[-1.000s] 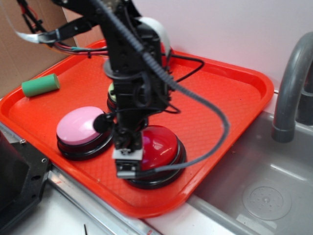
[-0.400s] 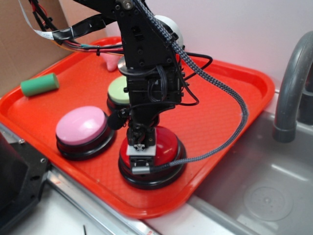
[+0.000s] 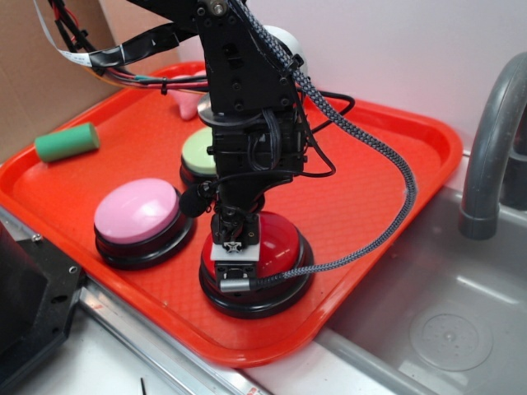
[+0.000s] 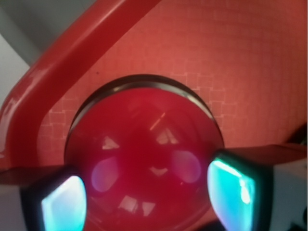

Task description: Push the red button.

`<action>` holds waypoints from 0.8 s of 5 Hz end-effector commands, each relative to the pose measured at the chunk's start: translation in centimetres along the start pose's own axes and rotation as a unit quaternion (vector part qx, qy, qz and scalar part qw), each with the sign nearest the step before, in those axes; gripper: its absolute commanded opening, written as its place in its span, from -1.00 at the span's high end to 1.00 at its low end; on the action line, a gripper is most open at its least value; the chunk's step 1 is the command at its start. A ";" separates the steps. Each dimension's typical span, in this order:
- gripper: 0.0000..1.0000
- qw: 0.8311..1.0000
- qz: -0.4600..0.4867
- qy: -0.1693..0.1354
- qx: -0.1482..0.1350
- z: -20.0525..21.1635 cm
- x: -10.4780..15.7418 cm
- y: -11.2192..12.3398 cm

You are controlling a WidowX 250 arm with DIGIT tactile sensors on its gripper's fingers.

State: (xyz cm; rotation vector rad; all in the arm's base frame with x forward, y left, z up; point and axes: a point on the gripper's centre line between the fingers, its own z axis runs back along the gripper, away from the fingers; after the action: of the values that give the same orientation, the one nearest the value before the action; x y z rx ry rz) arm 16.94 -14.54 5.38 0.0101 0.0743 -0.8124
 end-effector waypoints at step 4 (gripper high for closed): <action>-1.00 0.992 0.109 -0.036 0.053 8.6 -1.5 -2.5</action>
State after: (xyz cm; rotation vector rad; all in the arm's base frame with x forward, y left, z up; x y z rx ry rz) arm 15.92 -14.32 12.90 0.1081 0.0035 -0.6036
